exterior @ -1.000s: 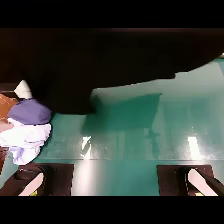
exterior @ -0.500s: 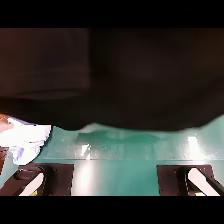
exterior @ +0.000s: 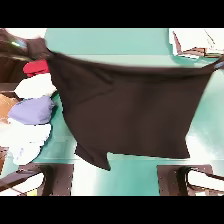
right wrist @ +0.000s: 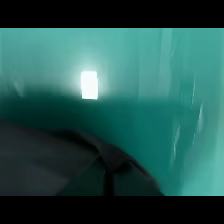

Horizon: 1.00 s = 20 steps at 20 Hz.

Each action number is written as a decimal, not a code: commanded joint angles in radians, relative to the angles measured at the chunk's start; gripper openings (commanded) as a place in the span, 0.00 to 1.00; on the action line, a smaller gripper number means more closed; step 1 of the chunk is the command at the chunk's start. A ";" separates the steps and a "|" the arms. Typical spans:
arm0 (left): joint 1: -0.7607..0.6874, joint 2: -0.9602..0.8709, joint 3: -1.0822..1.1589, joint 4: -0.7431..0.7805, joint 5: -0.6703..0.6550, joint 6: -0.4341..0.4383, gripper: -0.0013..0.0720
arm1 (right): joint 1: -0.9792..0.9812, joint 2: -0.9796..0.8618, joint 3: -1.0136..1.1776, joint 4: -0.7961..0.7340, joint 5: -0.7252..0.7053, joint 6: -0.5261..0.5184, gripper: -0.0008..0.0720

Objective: Fold the shirts.

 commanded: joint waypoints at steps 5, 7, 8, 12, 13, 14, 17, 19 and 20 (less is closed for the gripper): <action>0.001 -0.316 -0.042 -0.053 0.293 0.032 0.05 | 0.057 -0.366 0.137 0.022 -0.133 -0.018 0.03; 0.001 -0.318 -0.039 -0.051 0.306 0.070 0.05 | 0.046 -0.405 0.220 0.067 -0.126 -0.048 0.03; 0.003 -0.317 -0.030 -0.049 0.267 0.093 0.05 | 0.047 -0.409 0.245 0.066 -0.099 -0.059 0.03; 0.015 -0.317 -0.053 -0.024 0.018 0.183 0.05 | 0.047 -0.332 0.126 -0.043 -0.034 -0.084 0.03; 0.015 -0.317 -0.081 -0.021 -0.008 0.198 0.05 | 0.047 -0.300 0.058 -0.050 -0.042 -0.083 0.03; 0.015 -0.317 -0.116 -0.021 -0.008 0.204 0.05 | 0.047 -0.271 -0.013 -0.051 -0.054 -0.084 0.03; 0.016 -0.317 -0.194 0.000 0.024 0.203 0.05 | 0.045 -0.192 -0.206 -0.050 -0.130 -0.084 0.03; 0.016 -0.317 -0.208 0.046 0.025 0.198 0.05 | 0.045 -0.161 -0.294 -0.049 -0.170 -0.084 0.03; 0.016 -0.317 -0.208 0.061 0.023 0.177 0.05 | 0.045 -0.154 -0.320 -0.048 -0.183 -0.084 0.04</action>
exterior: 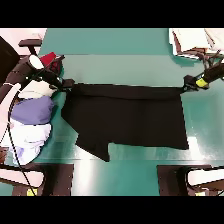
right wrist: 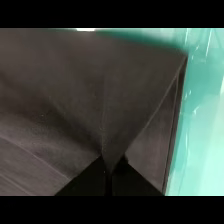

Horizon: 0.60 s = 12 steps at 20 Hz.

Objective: Fold the shirts.

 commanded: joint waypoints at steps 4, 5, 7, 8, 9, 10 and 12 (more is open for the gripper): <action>0.006 0.023 -0.027 0.053 -0.064 -0.039 0.61 | -0.003 0.050 -0.136 0.011 -0.035 -0.002 0.64; 0.013 0.048 -0.029 0.058 -0.093 -0.039 0.60 | -0.012 0.072 -0.137 0.011 -0.016 -0.003 0.64; 0.022 0.130 -0.063 0.083 -0.137 -0.039 0.60 | -0.040 0.155 -0.184 0.012 -0.010 -0.006 0.63; 0.023 0.190 -0.113 0.089 -0.136 -0.039 0.60 | -0.057 0.205 -0.222 0.012 -0.010 -0.006 0.63; 0.023 0.248 -0.172 0.087 -0.136 -0.040 0.60 | -0.079 0.260 -0.269 0.012 -0.008 -0.006 0.63; 0.023 0.310 -0.248 0.071 -0.137 -0.040 0.60 | -0.097 0.304 -0.308 0.012 -0.009 -0.006 0.63; 0.023 0.429 -0.420 0.010 -0.137 -0.039 0.60 | -0.132 0.384 -0.381 0.013 -0.009 -0.006 0.63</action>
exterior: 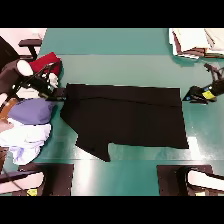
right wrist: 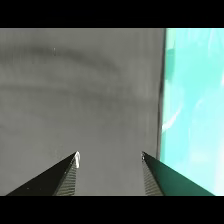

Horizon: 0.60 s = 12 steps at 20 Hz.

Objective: Fold the shirts.

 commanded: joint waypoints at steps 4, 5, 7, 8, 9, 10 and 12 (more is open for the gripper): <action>0.002 0.294 -0.489 -0.177 0.016 0.008 0.60 | -0.081 0.190 -0.173 0.060 -0.003 -0.020 0.63; -0.001 0.298 -0.541 -0.202 0.023 0.011 0.60 | -0.081 0.196 -0.174 0.079 -0.003 -0.026 0.63; -0.050 0.298 -0.613 -0.237 0.074 0.033 0.59 | -0.077 0.198 -0.172 0.079 -0.003 -0.026 0.63; -0.089 0.297 -0.633 -0.250 0.116 0.032 0.60 | -0.077 0.197 -0.172 0.079 -0.002 -0.026 0.63; -0.125 0.293 -0.643 -0.255 0.158 0.026 0.60 | -0.077 0.197 -0.172 0.079 -0.002 -0.026 0.63; -0.151 0.291 -0.647 -0.255 0.192 0.004 0.60 | -0.077 0.197 -0.172 0.078 -0.002 -0.026 0.63; -0.189 0.291 -0.652 -0.255 0.234 -0.022 0.60 | -0.077 0.197 -0.172 0.078 -0.001 -0.027 0.63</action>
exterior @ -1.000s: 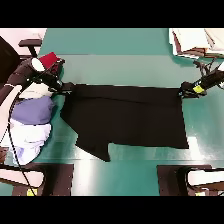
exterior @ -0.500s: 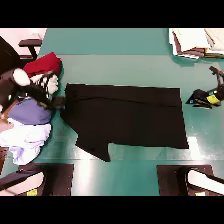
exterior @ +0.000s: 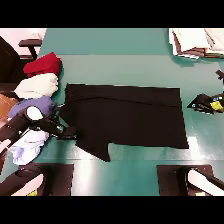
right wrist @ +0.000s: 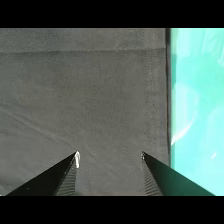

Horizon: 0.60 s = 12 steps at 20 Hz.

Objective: Fold the shirts.

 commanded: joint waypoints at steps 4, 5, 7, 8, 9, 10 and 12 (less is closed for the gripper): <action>-0.136 0.005 -0.039 -0.045 0.089 -0.037 0.42 | -0.005 0.005 -0.004 0.007 0.003 -0.003 0.63; -0.143 0.005 -0.038 -0.045 0.078 -0.037 0.05 | -0.009 0.005 -0.004 -0.003 0.011 -0.005 0.63; -0.138 0.010 -0.019 -0.026 0.027 -0.058 0.05 | -0.042 0.005 -0.006 -0.011 0.040 -0.021 0.63; -0.138 0.025 0.004 0.011 -0.009 -0.076 0.05 | -0.065 0.006 -0.012 -0.032 0.059 -0.021 0.63; -0.138 0.050 0.025 0.049 -0.034 -0.098 0.05 | -0.097 0.007 -0.032 -0.065 0.085 -0.021 0.63; -0.138 0.089 0.046 0.092 -0.058 -0.126 0.05 | -0.134 0.008 -0.069 -0.109 0.112 -0.020 0.63; -0.138 0.164 0.074 0.126 -0.091 -0.162 0.05 | -0.212 0.006 -0.178 -0.161 0.138 -0.020 0.75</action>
